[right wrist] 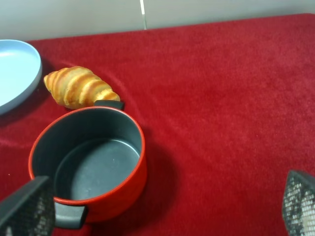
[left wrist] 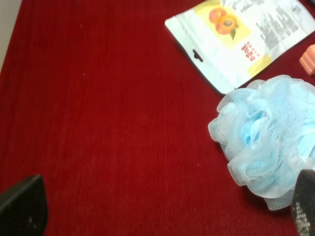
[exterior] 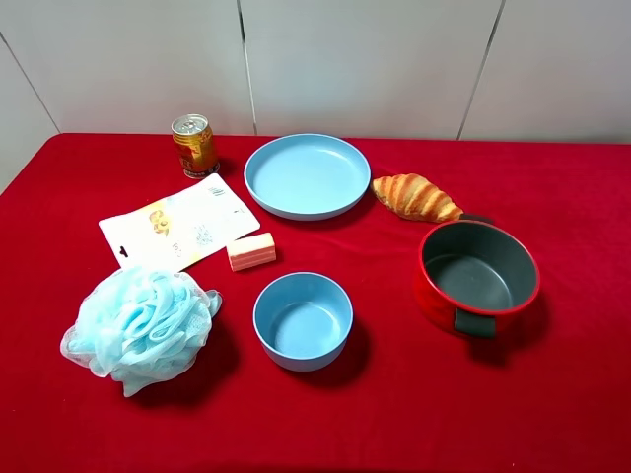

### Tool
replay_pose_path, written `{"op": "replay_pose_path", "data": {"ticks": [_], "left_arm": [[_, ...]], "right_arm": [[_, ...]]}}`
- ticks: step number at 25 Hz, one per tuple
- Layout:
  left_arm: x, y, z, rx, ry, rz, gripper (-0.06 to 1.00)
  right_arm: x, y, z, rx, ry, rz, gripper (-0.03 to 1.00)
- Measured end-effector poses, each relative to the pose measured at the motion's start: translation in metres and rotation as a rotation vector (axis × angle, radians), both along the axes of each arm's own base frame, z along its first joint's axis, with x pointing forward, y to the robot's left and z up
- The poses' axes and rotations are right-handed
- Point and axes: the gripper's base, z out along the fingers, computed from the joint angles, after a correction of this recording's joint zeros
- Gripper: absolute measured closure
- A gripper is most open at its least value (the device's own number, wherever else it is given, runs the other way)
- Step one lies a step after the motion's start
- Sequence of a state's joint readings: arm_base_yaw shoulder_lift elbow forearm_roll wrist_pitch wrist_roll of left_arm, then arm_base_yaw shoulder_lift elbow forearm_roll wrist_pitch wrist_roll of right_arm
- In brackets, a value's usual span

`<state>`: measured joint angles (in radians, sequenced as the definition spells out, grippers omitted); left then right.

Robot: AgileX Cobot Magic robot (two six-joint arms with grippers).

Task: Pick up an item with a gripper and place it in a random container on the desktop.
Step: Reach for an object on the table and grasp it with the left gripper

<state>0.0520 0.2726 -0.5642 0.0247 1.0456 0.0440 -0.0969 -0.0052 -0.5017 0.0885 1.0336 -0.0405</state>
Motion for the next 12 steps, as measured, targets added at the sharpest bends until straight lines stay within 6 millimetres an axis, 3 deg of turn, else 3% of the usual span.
{"op": "replay_pose_path", "data": {"ticks": [12], "left_arm": [[0.085,-0.001,0.035,0.025,0.171,-0.136,-0.04]], "right_arm": [[0.0,0.0,0.0,0.0,0.0,0.0,0.28]]}}
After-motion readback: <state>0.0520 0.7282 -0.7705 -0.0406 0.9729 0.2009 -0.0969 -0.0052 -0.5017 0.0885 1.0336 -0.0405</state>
